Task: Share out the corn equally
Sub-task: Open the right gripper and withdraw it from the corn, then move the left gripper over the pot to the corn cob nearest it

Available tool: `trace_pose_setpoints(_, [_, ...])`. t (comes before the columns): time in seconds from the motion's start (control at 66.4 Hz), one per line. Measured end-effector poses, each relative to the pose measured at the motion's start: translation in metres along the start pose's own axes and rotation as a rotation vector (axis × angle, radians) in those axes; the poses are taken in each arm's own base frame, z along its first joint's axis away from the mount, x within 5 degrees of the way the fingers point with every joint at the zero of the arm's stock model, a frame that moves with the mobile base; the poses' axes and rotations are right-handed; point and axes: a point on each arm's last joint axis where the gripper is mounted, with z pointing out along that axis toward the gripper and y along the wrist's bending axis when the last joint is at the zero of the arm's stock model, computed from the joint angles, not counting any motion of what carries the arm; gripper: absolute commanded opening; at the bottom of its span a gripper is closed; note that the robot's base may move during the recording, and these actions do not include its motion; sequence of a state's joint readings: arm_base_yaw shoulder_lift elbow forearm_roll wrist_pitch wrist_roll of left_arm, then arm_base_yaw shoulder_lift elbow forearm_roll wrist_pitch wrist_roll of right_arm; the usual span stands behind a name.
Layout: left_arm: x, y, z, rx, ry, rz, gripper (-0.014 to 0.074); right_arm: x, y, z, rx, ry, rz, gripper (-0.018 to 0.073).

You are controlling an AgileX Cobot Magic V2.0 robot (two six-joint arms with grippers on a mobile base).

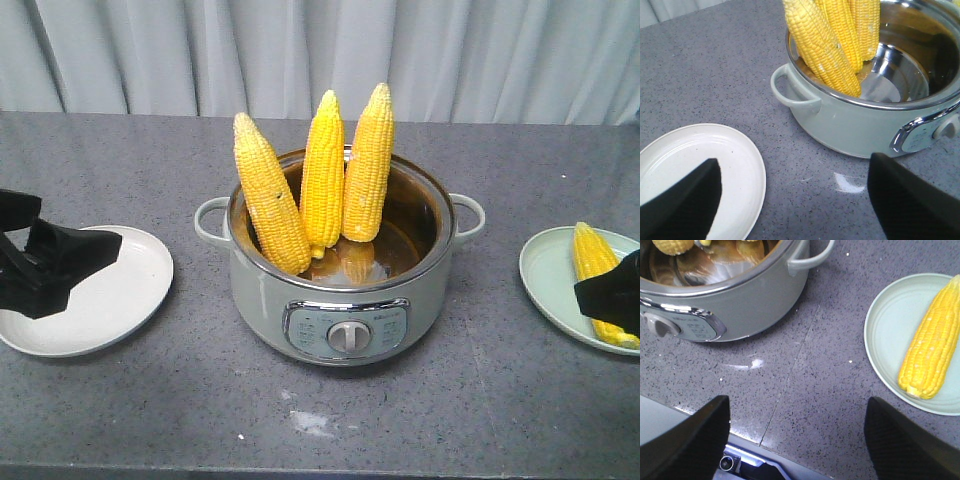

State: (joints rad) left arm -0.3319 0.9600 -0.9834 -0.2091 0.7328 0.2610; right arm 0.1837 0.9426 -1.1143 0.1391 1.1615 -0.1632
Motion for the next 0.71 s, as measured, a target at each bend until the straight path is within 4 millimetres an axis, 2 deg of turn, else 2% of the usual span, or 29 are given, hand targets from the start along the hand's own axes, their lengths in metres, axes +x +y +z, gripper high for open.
trace_pose_setpoints(0.391, [-0.009,0.001,0.004,0.002,-0.087,-0.043,0.0580,0.001,0.000,-0.003,0.001,-0.010,-0.001,0.0543])
trace_pose_setpoints(0.512, [-0.014,0.001,0.020,0.027,-0.075,-0.069,0.0580,0.001,0.001,-0.003,0.001,-0.010,-0.001,0.0543])
trace_pose_setpoints(0.708, [-0.039,-0.002,0.053,0.144,-0.031,-0.088,0.0580,0.001,0.001,-0.003,0.000,-0.010,-0.001,0.0543])
